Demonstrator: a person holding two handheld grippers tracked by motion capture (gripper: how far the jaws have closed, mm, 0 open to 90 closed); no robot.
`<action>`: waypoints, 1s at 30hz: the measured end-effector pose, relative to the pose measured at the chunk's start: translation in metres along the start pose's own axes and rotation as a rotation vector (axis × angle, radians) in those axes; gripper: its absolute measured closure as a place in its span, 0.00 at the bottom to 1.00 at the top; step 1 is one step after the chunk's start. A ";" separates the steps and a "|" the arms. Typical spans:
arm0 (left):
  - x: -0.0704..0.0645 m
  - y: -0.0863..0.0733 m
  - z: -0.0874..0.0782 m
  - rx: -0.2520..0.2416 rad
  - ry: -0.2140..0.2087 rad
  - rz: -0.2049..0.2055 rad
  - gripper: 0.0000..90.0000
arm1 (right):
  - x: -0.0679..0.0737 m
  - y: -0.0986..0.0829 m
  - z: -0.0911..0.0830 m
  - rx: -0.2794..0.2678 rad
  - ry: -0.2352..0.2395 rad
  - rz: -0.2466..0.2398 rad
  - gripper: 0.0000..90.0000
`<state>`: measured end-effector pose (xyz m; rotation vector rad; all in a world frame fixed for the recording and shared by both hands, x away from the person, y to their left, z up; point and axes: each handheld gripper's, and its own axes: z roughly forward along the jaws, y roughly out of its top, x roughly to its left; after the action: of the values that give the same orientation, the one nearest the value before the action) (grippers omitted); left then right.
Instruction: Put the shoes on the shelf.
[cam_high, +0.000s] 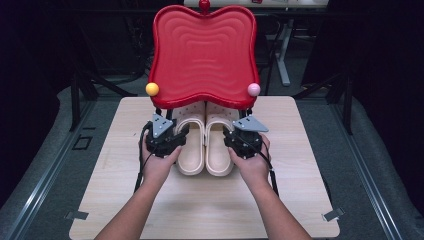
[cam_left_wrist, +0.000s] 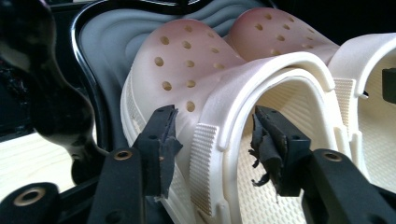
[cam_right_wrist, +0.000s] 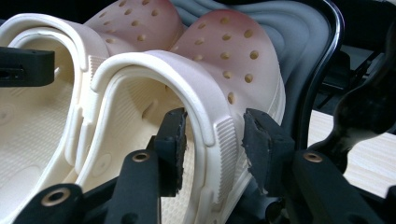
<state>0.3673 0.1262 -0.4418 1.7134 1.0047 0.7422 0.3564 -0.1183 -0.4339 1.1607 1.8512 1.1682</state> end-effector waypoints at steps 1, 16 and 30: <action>0.000 0.000 0.000 0.001 -0.002 0.000 0.53 | 0.000 0.000 -0.001 -0.002 0.000 -0.001 0.63; -0.003 0.001 -0.022 -0.014 -0.019 0.016 0.51 | 0.002 0.002 -0.023 -0.040 0.010 -0.040 0.57; 0.003 -0.016 -0.057 -0.021 -0.057 -0.022 0.56 | 0.010 -0.010 -0.059 -0.057 0.034 -0.085 0.58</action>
<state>0.3164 0.1565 -0.4377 1.6934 0.9722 0.6840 0.2983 -0.1311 -0.4205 1.0264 1.8612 1.1916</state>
